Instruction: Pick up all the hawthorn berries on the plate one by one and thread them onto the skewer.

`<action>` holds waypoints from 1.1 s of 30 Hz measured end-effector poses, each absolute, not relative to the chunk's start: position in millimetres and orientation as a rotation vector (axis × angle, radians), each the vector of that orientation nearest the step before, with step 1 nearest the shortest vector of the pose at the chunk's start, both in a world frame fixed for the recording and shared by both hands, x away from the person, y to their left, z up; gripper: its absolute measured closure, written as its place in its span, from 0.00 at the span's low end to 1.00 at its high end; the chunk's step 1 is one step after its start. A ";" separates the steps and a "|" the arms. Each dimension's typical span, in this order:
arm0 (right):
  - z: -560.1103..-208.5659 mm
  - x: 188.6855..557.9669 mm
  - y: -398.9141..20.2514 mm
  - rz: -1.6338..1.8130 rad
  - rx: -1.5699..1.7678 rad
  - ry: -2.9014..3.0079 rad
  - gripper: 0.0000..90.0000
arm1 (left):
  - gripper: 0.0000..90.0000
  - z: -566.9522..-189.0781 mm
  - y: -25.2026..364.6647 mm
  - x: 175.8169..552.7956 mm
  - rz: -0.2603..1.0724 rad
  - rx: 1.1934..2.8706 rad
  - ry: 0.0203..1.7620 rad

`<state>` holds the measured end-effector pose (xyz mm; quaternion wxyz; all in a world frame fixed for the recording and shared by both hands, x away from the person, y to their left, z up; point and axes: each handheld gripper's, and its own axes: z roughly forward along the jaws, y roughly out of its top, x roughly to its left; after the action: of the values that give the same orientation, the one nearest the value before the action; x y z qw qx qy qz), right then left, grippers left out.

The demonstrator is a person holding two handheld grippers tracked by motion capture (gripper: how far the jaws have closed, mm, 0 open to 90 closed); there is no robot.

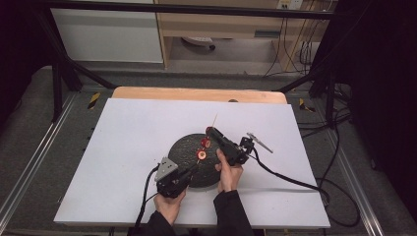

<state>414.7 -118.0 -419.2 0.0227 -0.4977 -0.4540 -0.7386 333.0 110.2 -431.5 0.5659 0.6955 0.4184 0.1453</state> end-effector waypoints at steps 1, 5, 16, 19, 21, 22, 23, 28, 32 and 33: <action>-419.3 414.2 -117.8 -2.286 -1.541 -1.413 0.71 | 0.98 -431.7 110.4 333.1 0.343 1.638 0.984; -418.4 413.6 -118.3 -2.292 -1.532 -1.444 0.71 | 0.98 -431.3 111.2 332.8 0.335 1.639 0.977; -404.6 412.6 -130.2 -2.252 -1.490 -1.717 0.43 | 0.98 -433.5 124.1 332.0 0.322 1.670 0.978; -401.7 412.4 -134.3 -2.215 -1.473 -1.824 0.29 | 0.98 -433.4 129.8 332.3 0.342 1.685 0.972; -401.0 412.7 -136.9 -2.163 -1.453 -1.919 0.21 | 0.98 -432.7 133.9 331.7 0.344 1.694 0.970; -400.7 412.7 -138.2 -2.135 -1.445 -1.965 0.18 | 0.98 -432.5 135.7 331.7 0.337 1.693 0.972; -400.8 412.7 -139.5 -2.112 -1.435 -2.022 0.15 | 0.98 -431.9 138.3 332.0 0.344 1.701 0.968; -402.2 410.7 -145.3 -1.980 -1.371 -2.287 0.06 | 0.98 -431.2 148.6 334.4 0.318 1.733 0.968; -406.5 406.8 -150.2 -1.873 -1.327 -2.436 0.03 | 0.98 -428.9 157.5 336.1 0.315 1.767 0.959; -407.7 405.9 -152.3 -1.852 -1.317 -2.462 0.03 | 0.98 -427.9 159.9 336.3 0.313 1.775 0.960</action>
<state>405.9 -152.3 -407.7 -0.1043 -0.3908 -0.7308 -0.5498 336.3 159.9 -427.9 0.5224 0.7412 0.4008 0.1306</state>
